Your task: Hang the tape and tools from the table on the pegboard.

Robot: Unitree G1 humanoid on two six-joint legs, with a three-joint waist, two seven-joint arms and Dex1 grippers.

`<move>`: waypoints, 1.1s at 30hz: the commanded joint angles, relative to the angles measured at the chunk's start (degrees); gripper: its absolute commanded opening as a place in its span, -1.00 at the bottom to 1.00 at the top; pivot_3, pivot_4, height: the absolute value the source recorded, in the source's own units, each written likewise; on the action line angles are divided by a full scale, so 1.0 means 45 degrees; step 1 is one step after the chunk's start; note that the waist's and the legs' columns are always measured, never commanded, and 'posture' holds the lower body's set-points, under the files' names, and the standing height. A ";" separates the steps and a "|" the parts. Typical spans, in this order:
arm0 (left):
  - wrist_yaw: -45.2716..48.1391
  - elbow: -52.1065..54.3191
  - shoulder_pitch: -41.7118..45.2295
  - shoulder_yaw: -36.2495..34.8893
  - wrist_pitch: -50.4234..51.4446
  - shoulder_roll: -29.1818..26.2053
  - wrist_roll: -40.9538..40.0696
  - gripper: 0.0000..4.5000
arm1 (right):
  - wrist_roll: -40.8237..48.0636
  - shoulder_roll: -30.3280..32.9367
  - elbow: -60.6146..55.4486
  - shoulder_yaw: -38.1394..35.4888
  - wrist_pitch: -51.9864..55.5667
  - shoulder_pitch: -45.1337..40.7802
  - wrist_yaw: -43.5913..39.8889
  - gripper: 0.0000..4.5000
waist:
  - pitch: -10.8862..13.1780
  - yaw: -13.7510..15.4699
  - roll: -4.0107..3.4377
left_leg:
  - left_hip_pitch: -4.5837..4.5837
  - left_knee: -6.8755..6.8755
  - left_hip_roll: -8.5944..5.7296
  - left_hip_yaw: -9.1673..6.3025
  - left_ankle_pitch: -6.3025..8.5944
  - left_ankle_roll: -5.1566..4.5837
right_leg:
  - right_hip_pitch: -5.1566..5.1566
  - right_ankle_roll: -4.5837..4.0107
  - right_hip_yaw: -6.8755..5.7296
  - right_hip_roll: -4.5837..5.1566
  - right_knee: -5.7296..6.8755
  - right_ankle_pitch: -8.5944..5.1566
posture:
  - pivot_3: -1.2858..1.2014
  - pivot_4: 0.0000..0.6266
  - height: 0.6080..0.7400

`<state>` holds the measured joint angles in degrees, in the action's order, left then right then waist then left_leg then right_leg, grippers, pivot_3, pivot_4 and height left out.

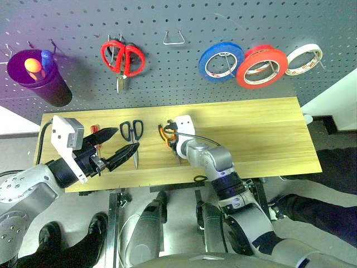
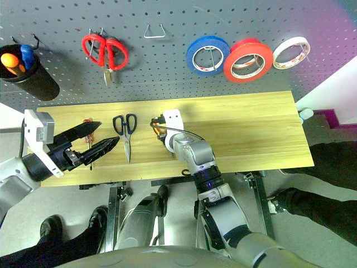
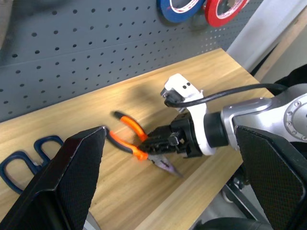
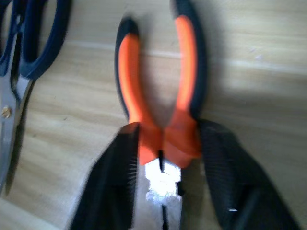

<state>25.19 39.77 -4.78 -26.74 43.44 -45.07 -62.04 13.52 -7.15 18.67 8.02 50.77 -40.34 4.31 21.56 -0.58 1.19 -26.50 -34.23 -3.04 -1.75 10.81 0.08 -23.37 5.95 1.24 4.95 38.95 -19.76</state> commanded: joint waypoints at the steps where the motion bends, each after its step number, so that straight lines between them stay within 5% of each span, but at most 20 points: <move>1: -0.0003 0.0495 -0.0107 -0.0399 -0.0135 -0.0097 -0.0337 1.00 | -0.0192 -0.0858 0.0052 0.0185 -0.0023 -0.0138 -0.0029 -0.76 | 0.0001 -0.0013 0.0001 | -0.0001 0.0002 0.0000 0.0001 0.0000 0.0001 | -0.0001 0.0000 0.0001 0.0000 0.0000 0.0000 | 0.19 0.36 1.00; 15: -0.0040 0.0298 0.0026 -0.0284 -0.0136 -0.0159 -0.0445 1.00 | -0.0536 -0.0777 0.0258 0.0412 -0.0531 -0.0140 -0.1019 -0.78 | 0.0003 -0.0009 0.0005 | 0.0001 0.0012 0.0000 0.0002 -0.0003 0.0005 | -0.0006 0.0000 -0.0002 0.0000 -0.0001 0.0000 | 0.19 0.37 1.00; 27: -0.0026 0.0319 -0.0041 -0.0360 -0.0112 -0.0221 -0.0455 1.00 | -0.0456 -0.0905 0.0355 -0.0236 -0.0797 -0.0255 -0.0983 0.99 | 0.0023 0.0026 0.0026 | 0.0000 0.0014 0.0000 0.0002 -0.0004 0.0008 | -0.0004 0.0000 -0.0004 0.0000 -0.0001 0.0000 | 0.19 0.37 1.00; 33: -0.0084 0.0362 -0.0068 -0.0384 -0.0112 -0.0202 -0.0517 1.00 | 0.0688 -0.1372 0.0226 -0.1626 -0.0699 -0.0394 -0.0619 0.99 | 0.0026 0.0034 0.0029 | 0.0000 0.0014 0.0000 0.0001 -0.0004 0.0007 | -0.0001 0.0000 -0.0004 0.0002 -0.0005 0.0000 | 0.19 0.37 1.00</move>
<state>24.78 39.79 -4.71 -26.72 43.45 -45.49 -63.30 15.11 -7.17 20.49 2.16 47.31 -40.65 0.70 21.67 -0.43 1.32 -26.50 -34.17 -3.04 -1.74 10.79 0.11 -23.38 5.95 1.22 4.96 38.93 -19.76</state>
